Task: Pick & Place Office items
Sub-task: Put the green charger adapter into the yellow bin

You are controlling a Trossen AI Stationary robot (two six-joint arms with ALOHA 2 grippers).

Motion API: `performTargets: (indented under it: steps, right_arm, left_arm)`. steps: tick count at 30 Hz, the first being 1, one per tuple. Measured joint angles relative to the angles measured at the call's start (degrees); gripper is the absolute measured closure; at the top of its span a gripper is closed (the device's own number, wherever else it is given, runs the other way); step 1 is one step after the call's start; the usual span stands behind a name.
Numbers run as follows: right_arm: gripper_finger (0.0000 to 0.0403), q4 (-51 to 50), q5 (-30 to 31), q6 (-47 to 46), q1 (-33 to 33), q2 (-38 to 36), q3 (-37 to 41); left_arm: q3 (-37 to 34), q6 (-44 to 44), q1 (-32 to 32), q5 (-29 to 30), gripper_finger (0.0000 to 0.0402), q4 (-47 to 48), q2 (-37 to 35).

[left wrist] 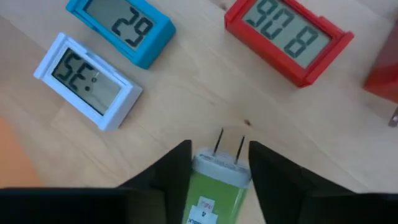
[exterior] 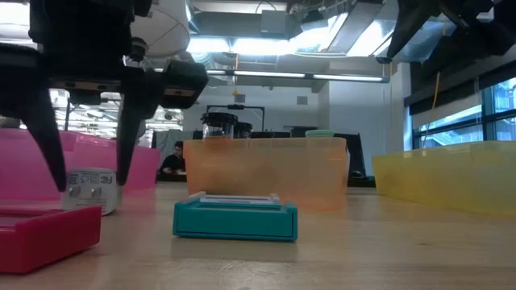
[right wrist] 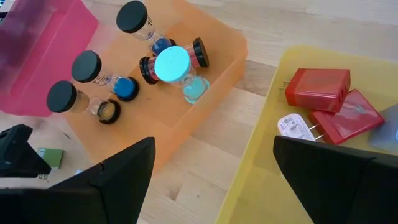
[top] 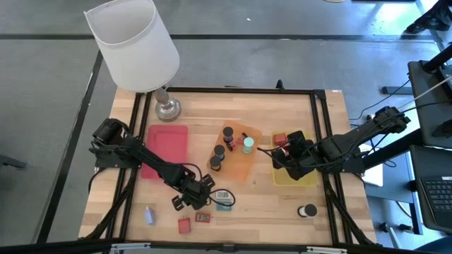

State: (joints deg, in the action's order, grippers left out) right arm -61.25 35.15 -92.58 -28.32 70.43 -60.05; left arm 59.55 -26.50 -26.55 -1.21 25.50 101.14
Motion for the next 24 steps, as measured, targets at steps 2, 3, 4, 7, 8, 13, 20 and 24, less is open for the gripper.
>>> performTargets:
  steps: [2,3,4,7,8,13,20,24]
  right_arm:
    - [0.0072,0.0,0.0,0.0,0.0,0.0,0.0]
    - [0.0072,0.0,0.0,0.0,0.0,0.0,0.0]
    - [0.0072,0.0,0.0,0.0,0.0,0.0,0.0]
    - [0.0072,0.0,0.0,0.0,0.0,0.0,0.0]
    - [0.0072,0.0,0.0,0.1,0.0,0.0,0.0]
    - [0.0072,0.0,0.0,0.3,0.0,0.0,0.0]
    - [0.0072,0.0,0.0,0.3,0.0,0.0,0.0]
    - [0.0072,0.0,0.0,0.4,0.0,0.0,0.0]
  left_arm:
    - [0.1,0.9,0.0,0.0,0.0271,-0.1,0.0]
    - [0.1,1.2,0.0,-0.1,0.0278,-0.3,0.0]
    - [0.1,1.2,0.0,-0.1,0.0282,-0.4,0.0]
    - [0.0,1.3,0.0,0.0,0.0283,-0.7,0.0]
    - [0.0,1.3,0.0,0.0,0.0281,-0.9,0.0]
    - [0.0,4.8,0.0,0.0,0.0252,-0.9,0.0]
    - [1.3,5.5,0.0,0.0,0.02,-0.4,0.0]
    - [3.6,-0.1,-0.2,0.1,0.0188,1.9,0.0]
